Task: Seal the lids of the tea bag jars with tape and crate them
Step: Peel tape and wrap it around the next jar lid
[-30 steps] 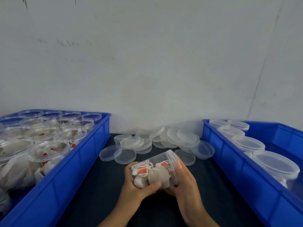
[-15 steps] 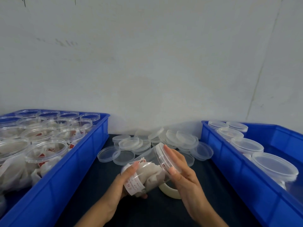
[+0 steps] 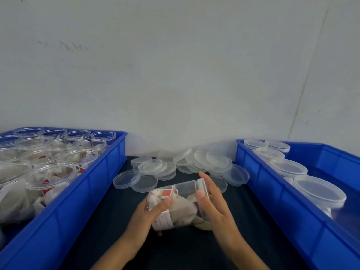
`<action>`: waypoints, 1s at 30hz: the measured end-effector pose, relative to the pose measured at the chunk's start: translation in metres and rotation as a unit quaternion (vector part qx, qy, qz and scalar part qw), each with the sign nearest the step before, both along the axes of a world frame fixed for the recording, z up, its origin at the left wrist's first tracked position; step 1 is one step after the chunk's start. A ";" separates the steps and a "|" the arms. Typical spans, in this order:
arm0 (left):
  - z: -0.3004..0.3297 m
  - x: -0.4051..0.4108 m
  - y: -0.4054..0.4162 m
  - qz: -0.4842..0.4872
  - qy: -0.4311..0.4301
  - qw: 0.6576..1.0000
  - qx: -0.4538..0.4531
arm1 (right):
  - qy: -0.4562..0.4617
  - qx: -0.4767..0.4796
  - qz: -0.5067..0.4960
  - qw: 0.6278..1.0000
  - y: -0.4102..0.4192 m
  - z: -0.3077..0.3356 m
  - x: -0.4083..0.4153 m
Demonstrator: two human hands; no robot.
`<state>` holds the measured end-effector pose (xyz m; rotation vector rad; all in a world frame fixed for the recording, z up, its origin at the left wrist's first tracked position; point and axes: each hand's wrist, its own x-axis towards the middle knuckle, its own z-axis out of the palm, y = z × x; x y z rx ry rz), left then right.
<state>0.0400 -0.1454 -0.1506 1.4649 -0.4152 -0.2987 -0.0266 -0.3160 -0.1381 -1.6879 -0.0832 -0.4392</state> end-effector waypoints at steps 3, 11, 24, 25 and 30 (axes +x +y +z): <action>0.002 0.002 0.004 -0.008 0.036 0.999 0.020 | -0.050 -0.041 0.002 0.998 0.005 -0.001 0.002; 0.006 0.006 0.011 -0.072 0.089 0.992 0.049 | -0.120 -0.090 0.013 0.988 0.007 -0.002 0.005; 0.007 -0.006 -0.002 0.032 -0.061 0.997 -0.040 | -0.042 0.059 0.004 0.997 0.017 0.006 0.005; 0.007 -0.005 0.000 0.027 -0.044 0.998 -0.042 | -0.049 0.041 -0.008 0.998 0.016 0.006 0.005; 0.007 -0.004 0.006 -0.063 0.080 0.993 -0.054 | -0.150 -0.124 -0.041 0.980 0.013 0.003 -0.002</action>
